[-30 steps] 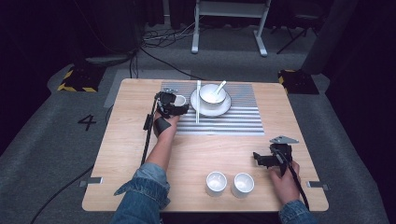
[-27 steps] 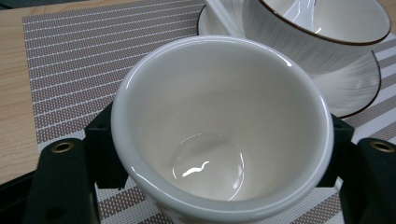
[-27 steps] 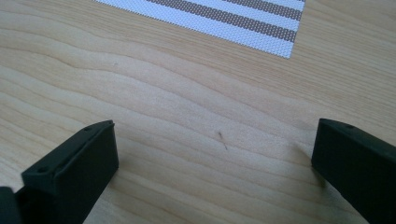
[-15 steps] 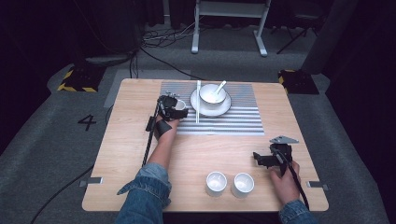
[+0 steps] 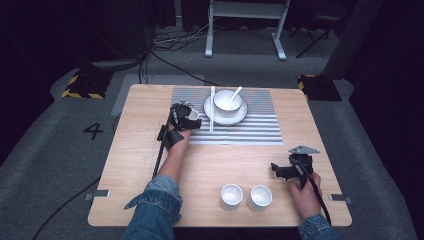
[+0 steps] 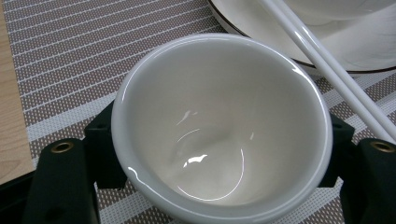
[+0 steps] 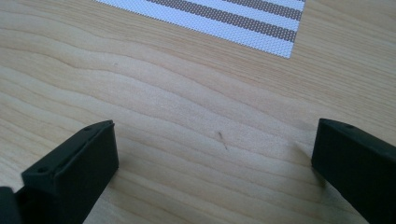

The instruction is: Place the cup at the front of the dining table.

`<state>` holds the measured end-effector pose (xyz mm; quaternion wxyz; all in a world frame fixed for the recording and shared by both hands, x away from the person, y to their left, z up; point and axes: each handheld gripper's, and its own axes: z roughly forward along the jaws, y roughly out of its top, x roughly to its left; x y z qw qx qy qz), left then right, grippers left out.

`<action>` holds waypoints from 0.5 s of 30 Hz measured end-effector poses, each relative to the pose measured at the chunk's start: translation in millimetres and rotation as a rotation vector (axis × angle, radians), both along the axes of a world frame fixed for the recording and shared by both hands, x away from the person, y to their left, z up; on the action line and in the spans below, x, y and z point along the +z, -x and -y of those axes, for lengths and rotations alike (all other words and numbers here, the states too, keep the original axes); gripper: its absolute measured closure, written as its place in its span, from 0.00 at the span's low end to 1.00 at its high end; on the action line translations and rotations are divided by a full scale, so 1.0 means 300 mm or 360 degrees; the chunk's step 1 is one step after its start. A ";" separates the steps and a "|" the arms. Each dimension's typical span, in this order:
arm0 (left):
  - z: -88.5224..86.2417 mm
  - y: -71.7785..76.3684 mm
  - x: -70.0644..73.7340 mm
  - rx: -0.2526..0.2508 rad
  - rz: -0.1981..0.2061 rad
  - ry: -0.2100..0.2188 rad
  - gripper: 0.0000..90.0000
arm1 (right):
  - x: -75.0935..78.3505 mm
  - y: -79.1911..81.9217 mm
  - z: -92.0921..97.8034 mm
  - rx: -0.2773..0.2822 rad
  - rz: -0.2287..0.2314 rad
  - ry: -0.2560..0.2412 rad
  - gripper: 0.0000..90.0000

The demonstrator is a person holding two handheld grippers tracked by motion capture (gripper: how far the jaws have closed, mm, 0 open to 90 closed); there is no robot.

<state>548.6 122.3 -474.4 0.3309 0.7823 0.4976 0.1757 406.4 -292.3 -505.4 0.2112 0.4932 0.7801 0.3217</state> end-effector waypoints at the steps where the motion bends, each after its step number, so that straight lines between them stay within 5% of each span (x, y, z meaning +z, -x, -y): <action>1: 0.001 0.001 0.000 0.0002 -0.0003 -0.0002 0.29 | 0.000 0.000 0.000 0.0000 0.0000 0.0000 0.01; 15: -0.003 0.030 0.042 0.0003 0.0072 0.0015 0.28 | 0.000 0.000 0.000 0.0000 0.0000 0.0000 0.01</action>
